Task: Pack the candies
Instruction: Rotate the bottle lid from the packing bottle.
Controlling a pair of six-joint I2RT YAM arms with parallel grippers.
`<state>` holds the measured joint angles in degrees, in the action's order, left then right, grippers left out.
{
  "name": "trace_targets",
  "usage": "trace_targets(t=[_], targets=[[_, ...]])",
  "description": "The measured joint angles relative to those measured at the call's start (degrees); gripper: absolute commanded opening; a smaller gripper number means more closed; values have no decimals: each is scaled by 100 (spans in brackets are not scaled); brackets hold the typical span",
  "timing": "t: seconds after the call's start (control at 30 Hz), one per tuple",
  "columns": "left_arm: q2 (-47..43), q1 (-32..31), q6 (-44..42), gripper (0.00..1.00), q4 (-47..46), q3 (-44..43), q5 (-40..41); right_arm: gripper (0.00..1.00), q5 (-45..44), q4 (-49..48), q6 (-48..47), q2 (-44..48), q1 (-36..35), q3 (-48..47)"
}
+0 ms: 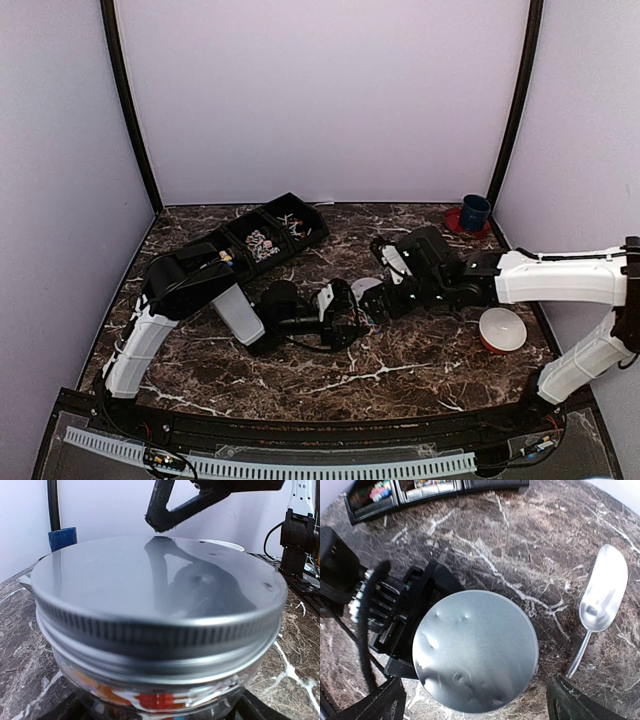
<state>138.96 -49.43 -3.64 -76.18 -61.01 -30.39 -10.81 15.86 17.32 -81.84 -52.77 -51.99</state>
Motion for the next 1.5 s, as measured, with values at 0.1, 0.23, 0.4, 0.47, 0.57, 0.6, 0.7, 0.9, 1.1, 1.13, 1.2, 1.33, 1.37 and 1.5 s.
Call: trace_targets(t=[0.1,0.23,0.4,0.47,0.57,0.6,0.7,0.9,1.1,1.13,1.2,1.33,1.37,1.5], targets=[[0,0,0,86,0,0,-26,98,243,-136,-26,323,201,109],[0,0,0,86,-4,4,-85,97,479,-374,-79,503,463,109],[0,9,0,85,-22,15,-293,84,879,-616,-109,422,839,109],[0,26,0,84,-26,24,-378,75,1154,-798,-114,323,1016,109],[0,46,0,84,-28,31,-503,69,1716,-1132,-70,83,1329,109],[0,48,-2,84,-26,31,-531,68,1808,-1182,-70,31,1364,109],[0,57,-7,83,-22,28,-621,62,2304,-1327,-92,-295,1497,22],[0,59,-26,83,-11,28,-739,54,3154,-1495,-175,-935,1508,-210],[2,61,-28,83,9,17,-785,49,3467,-1578,-197,-1147,1506,-275],[2,63,-31,83,13,13,-796,47,3495,-1589,-210,-1147,1506,-275],[2,66,-33,82,24,7,-817,46,3510,-1582,-238,-1147,1506,-278],[7,66,-39,82,28,-2,-837,39,3526,-1582,-297,-1147,1506,-278],[9,68,-42,82,26,-4,-844,37,3521,-1582,-308,-1147,1506,-275],[11,68,-48,82,26,-4,-883,35,3501,-1615,-337,-1147,1517,-245]])
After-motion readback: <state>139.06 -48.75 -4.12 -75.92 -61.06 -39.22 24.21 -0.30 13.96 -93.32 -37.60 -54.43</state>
